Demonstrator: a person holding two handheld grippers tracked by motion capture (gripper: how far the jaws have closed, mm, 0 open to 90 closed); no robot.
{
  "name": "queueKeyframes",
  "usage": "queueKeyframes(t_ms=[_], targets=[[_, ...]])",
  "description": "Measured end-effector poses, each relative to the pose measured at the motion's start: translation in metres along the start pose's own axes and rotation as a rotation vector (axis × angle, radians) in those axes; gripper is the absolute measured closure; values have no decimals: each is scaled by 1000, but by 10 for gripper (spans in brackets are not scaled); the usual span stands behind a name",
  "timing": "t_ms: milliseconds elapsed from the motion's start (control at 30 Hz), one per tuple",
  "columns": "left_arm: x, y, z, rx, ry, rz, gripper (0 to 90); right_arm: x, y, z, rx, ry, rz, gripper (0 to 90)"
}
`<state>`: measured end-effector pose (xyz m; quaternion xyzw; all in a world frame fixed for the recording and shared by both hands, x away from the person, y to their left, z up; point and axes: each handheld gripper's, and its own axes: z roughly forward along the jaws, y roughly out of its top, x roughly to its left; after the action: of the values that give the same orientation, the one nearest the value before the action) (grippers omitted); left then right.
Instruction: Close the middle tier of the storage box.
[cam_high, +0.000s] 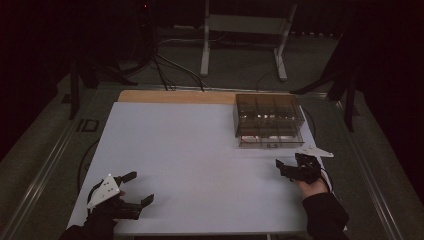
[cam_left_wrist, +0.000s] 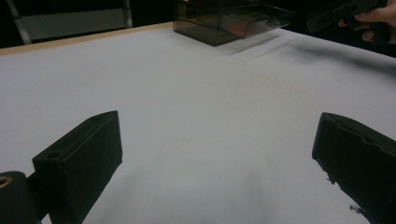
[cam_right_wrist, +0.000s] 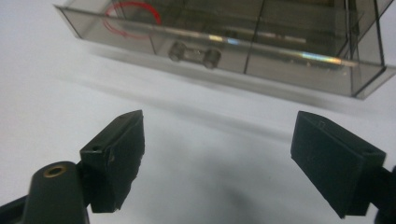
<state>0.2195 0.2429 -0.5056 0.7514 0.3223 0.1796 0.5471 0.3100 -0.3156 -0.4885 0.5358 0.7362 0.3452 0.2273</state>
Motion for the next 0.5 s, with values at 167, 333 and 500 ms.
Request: queueKeyframes(t_ms=[167,333,500], targets=[[0,0,0,0,0,3,33,1,-4,9,31,-6,-2,241],[0,0,-1,0,-2,2,33,4,-5,11,47,5,-18,357],[0,0,0,0,-2,4,33,5,-5,10,65,8,-37,555]])
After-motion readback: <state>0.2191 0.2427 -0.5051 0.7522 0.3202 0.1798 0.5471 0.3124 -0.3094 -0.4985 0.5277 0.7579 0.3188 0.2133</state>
